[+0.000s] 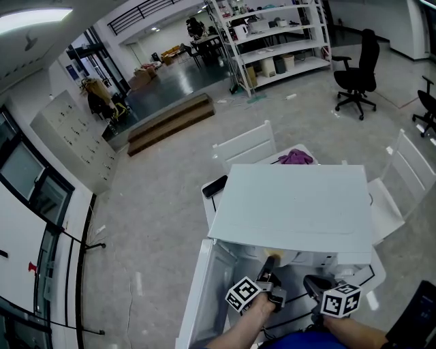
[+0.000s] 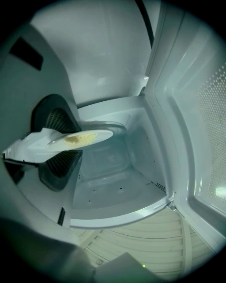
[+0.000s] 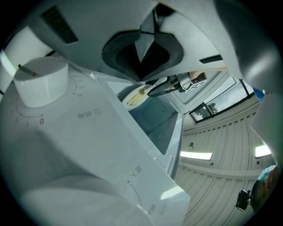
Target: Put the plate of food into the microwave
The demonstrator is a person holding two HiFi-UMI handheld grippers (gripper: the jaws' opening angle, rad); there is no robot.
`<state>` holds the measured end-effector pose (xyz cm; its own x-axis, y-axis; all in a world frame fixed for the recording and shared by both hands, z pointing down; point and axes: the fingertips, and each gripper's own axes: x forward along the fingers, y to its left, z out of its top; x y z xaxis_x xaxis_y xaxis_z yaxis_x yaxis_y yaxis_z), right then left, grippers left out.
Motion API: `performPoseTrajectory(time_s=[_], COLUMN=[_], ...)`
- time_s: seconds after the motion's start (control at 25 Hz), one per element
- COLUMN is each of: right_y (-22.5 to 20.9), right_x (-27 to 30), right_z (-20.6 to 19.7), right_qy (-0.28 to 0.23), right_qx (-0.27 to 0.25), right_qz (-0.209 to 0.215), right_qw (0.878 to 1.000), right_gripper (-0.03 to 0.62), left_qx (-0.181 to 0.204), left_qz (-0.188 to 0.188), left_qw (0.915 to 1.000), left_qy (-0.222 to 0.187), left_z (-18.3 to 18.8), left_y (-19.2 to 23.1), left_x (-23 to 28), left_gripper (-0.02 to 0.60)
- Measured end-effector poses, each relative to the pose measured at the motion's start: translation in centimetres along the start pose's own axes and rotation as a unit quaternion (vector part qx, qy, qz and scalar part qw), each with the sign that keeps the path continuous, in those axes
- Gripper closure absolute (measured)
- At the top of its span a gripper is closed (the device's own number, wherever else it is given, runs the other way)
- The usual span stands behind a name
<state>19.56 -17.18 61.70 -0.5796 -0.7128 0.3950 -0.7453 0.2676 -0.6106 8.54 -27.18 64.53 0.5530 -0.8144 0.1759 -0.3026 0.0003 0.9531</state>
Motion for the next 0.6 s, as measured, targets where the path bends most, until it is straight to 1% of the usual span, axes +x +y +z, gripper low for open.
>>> performPoseTrajectory(time_s=[0.12, 0.24, 0.36, 0.6], right_y=[0.1, 0.1, 0.2, 0.6], right_x=[0.1, 0.3, 0.4, 0.7], right_z=[0.1, 0.2, 0.2, 0.0], right_qy=[0.0, 0.0, 0.001, 0.005], right_qx=[-0.002, -0.003, -0.005, -0.009], right_qz=[0.002, 0.002, 0.003, 0.006], right_qw=[1.0, 1.0, 1.0, 1.0], right_gripper=[0.594, 0.594, 0.594, 0.594], left_qx=[0.018, 0.058, 0.094, 0.145], left_qz=[-0.008, -0.006, -0.004, 0.004], left_qw=[0.9998, 0.9979, 0.9944, 0.9872], left_qy=[0.01, 0.03, 0.048, 0.066], left_z=[-0.2, -0.6, -1.0, -1.4], left_y=[-0.3, -0.1, 0.0, 0.2], left_x=[0.0, 0.0, 0.0, -0.7], left_gripper=[0.458, 0.44, 0.439, 0.439])
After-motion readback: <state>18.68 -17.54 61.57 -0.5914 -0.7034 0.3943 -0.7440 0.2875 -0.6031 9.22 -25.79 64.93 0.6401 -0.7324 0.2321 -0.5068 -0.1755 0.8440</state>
